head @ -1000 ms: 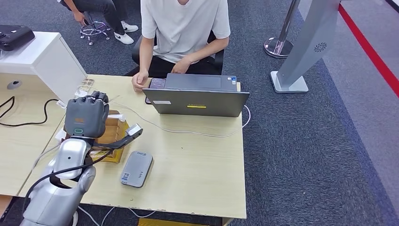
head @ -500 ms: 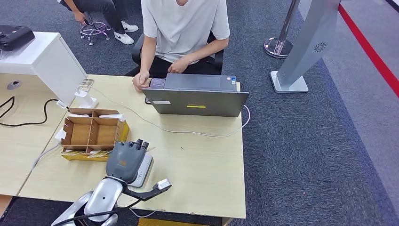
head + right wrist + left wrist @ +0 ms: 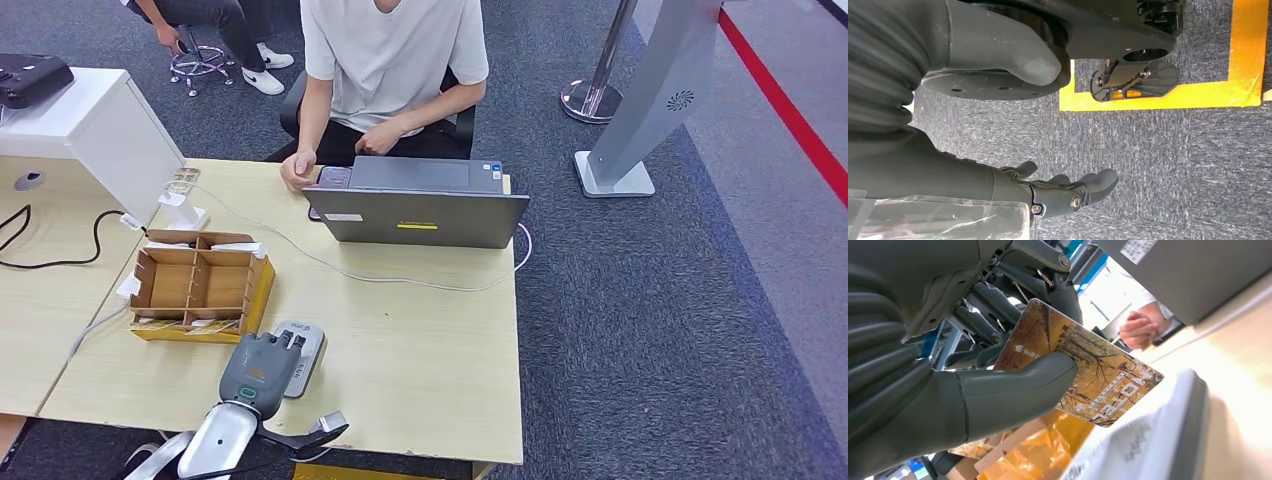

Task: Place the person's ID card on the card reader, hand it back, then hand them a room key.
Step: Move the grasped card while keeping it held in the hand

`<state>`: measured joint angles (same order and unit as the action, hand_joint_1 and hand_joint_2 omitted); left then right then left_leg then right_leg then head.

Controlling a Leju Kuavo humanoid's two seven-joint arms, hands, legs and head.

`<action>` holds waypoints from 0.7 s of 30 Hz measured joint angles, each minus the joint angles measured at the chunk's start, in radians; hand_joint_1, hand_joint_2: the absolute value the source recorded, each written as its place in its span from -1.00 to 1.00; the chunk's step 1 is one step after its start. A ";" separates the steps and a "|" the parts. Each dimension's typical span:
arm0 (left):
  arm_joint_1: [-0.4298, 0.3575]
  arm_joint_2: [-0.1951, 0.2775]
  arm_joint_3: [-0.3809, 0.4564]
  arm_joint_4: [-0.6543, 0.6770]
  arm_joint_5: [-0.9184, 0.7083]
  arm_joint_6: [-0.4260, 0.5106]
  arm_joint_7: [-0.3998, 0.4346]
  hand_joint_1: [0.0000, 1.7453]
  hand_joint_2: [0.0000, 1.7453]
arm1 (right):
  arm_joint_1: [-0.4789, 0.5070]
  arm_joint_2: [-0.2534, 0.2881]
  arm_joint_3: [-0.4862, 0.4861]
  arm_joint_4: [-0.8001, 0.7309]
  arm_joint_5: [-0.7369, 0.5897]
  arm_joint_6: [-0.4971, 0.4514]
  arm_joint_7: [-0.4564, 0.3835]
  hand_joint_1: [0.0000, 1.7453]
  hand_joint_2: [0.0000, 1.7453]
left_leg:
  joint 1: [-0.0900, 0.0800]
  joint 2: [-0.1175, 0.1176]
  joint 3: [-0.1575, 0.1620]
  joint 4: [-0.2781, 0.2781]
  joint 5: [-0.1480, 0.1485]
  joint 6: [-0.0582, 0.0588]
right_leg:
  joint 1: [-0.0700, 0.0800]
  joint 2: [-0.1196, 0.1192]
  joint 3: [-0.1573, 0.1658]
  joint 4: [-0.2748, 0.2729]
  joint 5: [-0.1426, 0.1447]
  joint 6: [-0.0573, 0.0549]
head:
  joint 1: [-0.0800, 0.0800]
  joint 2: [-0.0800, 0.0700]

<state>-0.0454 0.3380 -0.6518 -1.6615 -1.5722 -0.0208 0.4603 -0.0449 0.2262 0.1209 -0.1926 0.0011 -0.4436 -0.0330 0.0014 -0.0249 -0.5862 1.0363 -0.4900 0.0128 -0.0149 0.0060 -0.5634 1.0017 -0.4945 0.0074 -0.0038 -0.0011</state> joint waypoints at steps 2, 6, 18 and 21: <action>0.009 0.000 0.000 0.001 -0.001 -0.003 -0.018 1.00 1.00 | 0.000 0.000 -0.005 0.000 0.000 0.000 -0.001 -1.00 1.00 | 0.000 0.000 0.000 0.000 0.000 0.000 | 0.000 0.000 0.000 0.000 0.000 0.000 | 0.000 0.000; 0.021 -0.001 0.003 0.001 -0.001 -0.010 -0.067 1.00 1.00 | 0.001 0.002 -0.016 0.000 0.007 0.000 0.001 -1.00 1.00 | 0.000 -0.001 0.000 0.000 0.000 0.000 | 0.000 -0.001 0.000 0.000 0.000 0.000 | 0.000 0.000; -0.068 -0.058 0.070 -0.070 0.002 0.185 -0.145 1.00 1.00 | 0.001 0.008 -0.048 0.000 0.034 -0.012 -0.014 -1.00 1.00 | 0.000 -0.002 0.000 0.000 0.001 -0.001 | 0.000 -0.002 0.001 0.000 0.001 -0.001 | 0.000 0.000; -0.137 -0.059 0.095 -0.111 0.002 0.261 -0.126 1.00 1.00 | 0.001 0.011 -0.048 0.000 0.055 -0.011 -0.007 -1.00 1.00 | 0.000 -0.001 0.001 0.000 0.001 -0.001 | 0.000 -0.001 0.001 0.001 0.001 -0.001 | 0.000 0.000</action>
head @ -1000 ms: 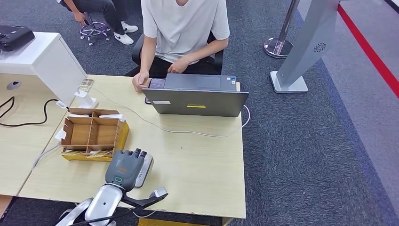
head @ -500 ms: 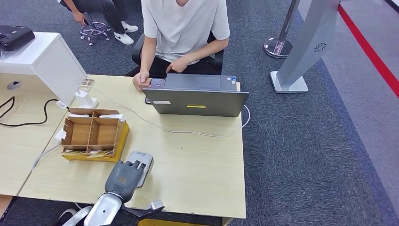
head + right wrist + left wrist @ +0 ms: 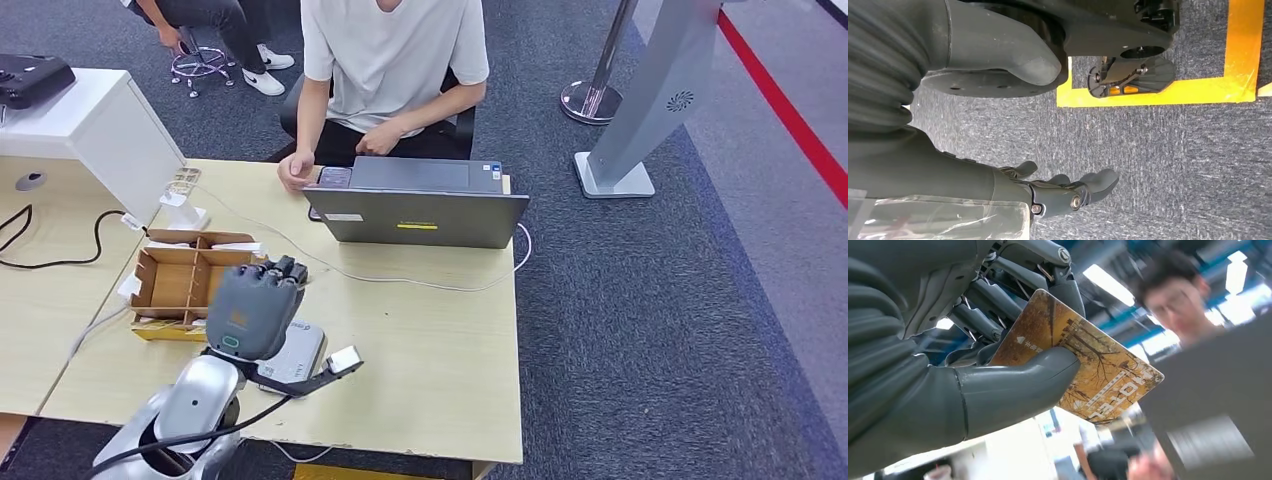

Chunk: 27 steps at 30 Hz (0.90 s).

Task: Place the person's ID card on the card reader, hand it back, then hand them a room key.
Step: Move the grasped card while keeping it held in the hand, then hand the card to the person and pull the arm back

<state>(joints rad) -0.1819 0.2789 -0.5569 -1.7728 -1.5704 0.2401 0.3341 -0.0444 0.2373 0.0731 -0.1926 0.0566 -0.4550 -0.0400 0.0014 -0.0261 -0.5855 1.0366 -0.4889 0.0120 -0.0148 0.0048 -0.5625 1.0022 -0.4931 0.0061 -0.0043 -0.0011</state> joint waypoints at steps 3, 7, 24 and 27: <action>-0.048 0.039 0.020 -0.016 0.000 0.104 0.054 1.00 1.00 | 0.000 0.002 0.003 0.000 0.018 0.004 0.004 -1.00 1.00 | 0.000 0.000 0.000 0.000 0.000 0.000 | 0.001 0.001 0.000 0.000 0.000 0.000 | -0.001 0.000; -0.082 0.116 0.054 -0.015 0.000 0.145 0.100 1.00 1.00 | 0.000 0.002 0.006 0.000 0.031 0.012 0.002 -1.00 1.00 | 0.001 0.001 0.000 0.000 0.000 -0.001 | 0.002 0.001 -0.001 0.001 -0.001 -0.001 | -0.002 0.000; -0.087 0.206 0.135 0.198 0.000 0.184 0.117 1.00 1.00 | 0.000 0.002 0.010 0.000 0.051 0.040 -0.011 -1.00 1.00 | 0.001 0.002 0.000 0.000 0.000 -0.001 | 0.002 0.001 -0.001 0.001 -0.001 -0.001 | -0.002 0.000; -0.084 0.199 0.137 0.204 0.000 0.175 0.101 0.50 1.00 | 0.000 0.002 0.010 0.000 0.051 0.036 -0.009 -1.00 1.00 | 0.001 0.002 0.000 0.000 0.000 -0.001 | 0.002 0.001 -0.001 0.001 -0.001 -0.001 | -0.002 0.000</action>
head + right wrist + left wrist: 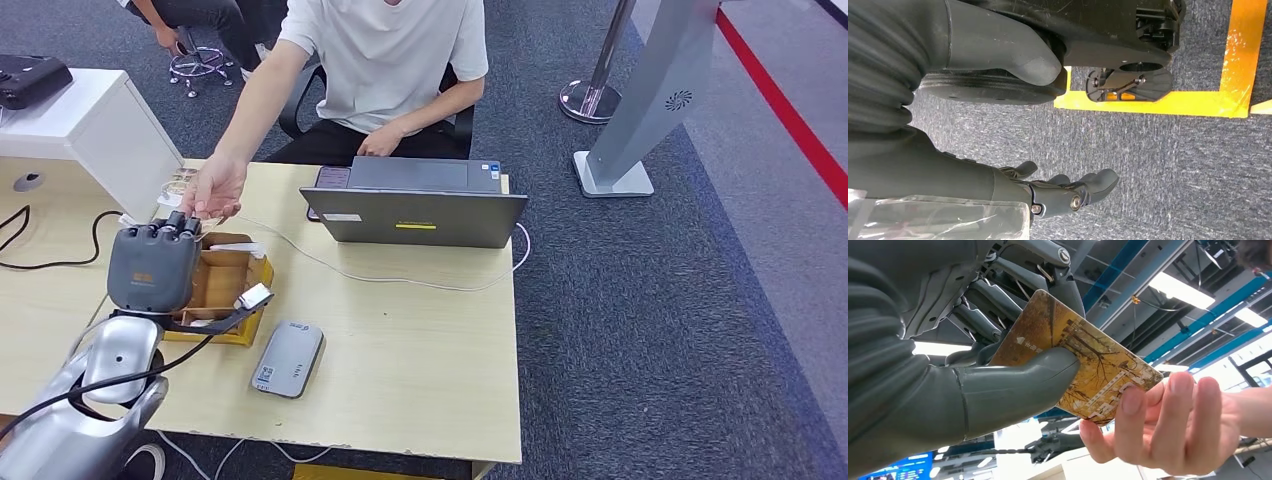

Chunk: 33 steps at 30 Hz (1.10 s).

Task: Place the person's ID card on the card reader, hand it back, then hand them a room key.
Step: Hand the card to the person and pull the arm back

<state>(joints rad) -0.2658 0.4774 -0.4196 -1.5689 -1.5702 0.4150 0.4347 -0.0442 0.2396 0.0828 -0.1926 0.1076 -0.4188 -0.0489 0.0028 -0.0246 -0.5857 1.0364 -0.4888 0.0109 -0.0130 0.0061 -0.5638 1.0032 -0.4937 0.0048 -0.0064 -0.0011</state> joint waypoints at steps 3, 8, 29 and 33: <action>0.001 -0.011 0.001 0.002 0.000 -0.009 -0.012 -1.00 1.00 | 0.000 0.000 0.000 0.000 0.000 -0.005 0.001 -1.00 1.00 | 0.000 0.000 0.000 0.000 0.000 0.000 | 0.000 0.000 0.000 0.000 0.000 0.000 | 0.000 0.000; 0.005 -0.032 0.001 0.002 0.000 -0.016 -0.021 -1.00 1.00 | 0.000 0.000 0.000 0.000 0.000 -0.005 0.004 -1.00 1.00 | 0.000 0.000 0.000 0.000 0.000 0.000 | 0.000 0.000 0.000 0.000 0.000 0.000 | 0.000 0.000; 0.118 -0.153 -0.001 -0.134 -0.001 -0.007 -0.111 -1.00 1.00 | 0.001 0.001 -0.011 0.000 -0.017 -0.021 0.015 -1.00 1.00 | -0.001 0.000 0.000 0.000 0.000 0.000 | 0.000 0.000 0.000 0.000 0.000 0.000 | 0.000 0.000; 0.169 -0.143 -0.072 -0.212 -0.003 -0.041 -0.017 -1.00 1.00 | 0.002 0.002 -0.029 0.000 -0.029 -0.025 0.008 -1.00 1.00 | -0.001 0.000 0.000 0.000 -0.001 -0.001 | 0.000 0.000 0.000 0.000 0.000 0.000 | 0.000 0.000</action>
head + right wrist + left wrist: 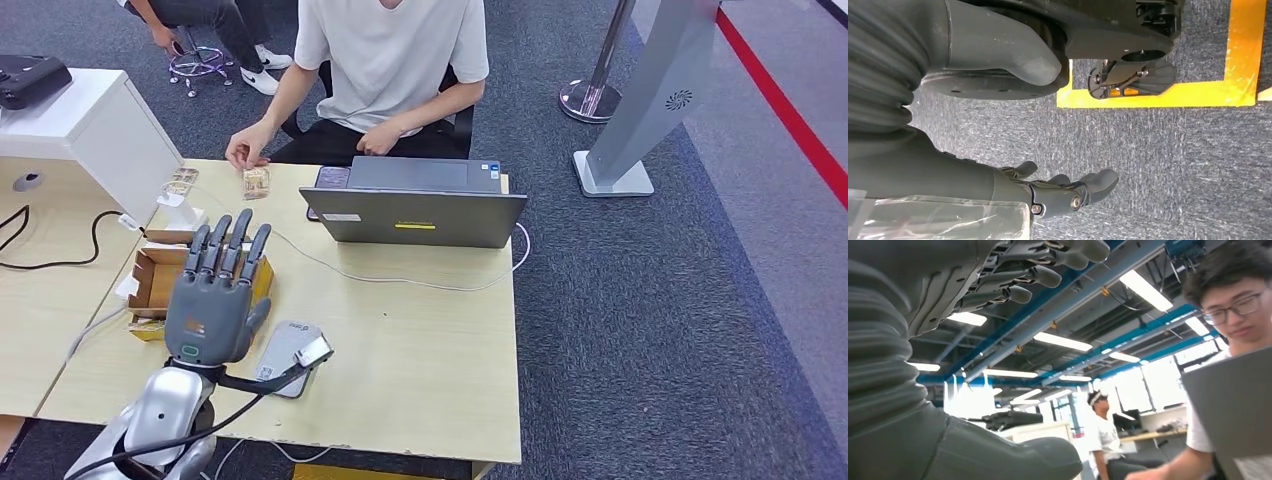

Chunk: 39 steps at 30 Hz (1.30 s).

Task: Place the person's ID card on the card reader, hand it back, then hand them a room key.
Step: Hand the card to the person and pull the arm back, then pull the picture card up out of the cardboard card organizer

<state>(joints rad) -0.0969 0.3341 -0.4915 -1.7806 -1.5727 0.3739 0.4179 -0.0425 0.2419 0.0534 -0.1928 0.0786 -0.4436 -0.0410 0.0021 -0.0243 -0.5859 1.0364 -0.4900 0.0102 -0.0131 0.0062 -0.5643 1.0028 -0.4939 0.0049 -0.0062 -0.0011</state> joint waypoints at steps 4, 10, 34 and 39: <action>0.044 0.027 -0.090 -0.018 0.000 -0.029 0.098 -1.00 1.00 | 0.000 0.000 -0.008 0.000 0.008 0.003 0.006 -1.00 1.00 | 0.000 0.000 0.000 0.000 0.000 0.000 | 0.000 0.000 0.000 0.000 0.000 0.000 | 0.000 0.000; 0.137 -0.019 0.021 0.045 0.002 -0.091 -0.022 -1.00 1.00 | 0.003 -0.001 -0.022 0.000 0.029 0.017 0.004 -1.00 1.00 | 0.000 0.000 0.000 0.000 0.000 -0.001 | 0.000 0.000 0.000 0.000 0.000 -0.001 | 0.000 0.000; 0.136 -0.099 0.323 0.267 0.002 -0.064 -0.020 0.00 1.00 | 0.004 -0.002 -0.022 0.000 0.065 0.036 0.009 -1.00 1.00 | 0.001 0.000 0.000 0.000 0.000 -0.001 | 0.000 0.000 0.000 0.000 0.000 -0.001 | 0.000 0.000; 0.135 -0.099 0.326 0.270 0.002 -0.052 -0.035 1.00 1.00 | 0.005 -0.002 -0.022 0.000 0.065 0.038 0.005 -1.00 1.00 | 0.001 0.000 0.000 0.000 0.000 -0.001 | 0.000 0.000 0.000 0.000 0.000 -0.001 | 0.000 0.000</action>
<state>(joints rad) 0.0382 0.2346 -0.1651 -1.5103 -1.5705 0.3223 0.3831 -0.0377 0.2399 0.0310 -0.1926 0.1436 -0.4052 -0.0357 0.0028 -0.0242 -0.5859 1.0362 -0.4901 0.0093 -0.0126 0.0062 -0.5644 1.0033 -0.4943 0.0043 -0.0065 -0.0011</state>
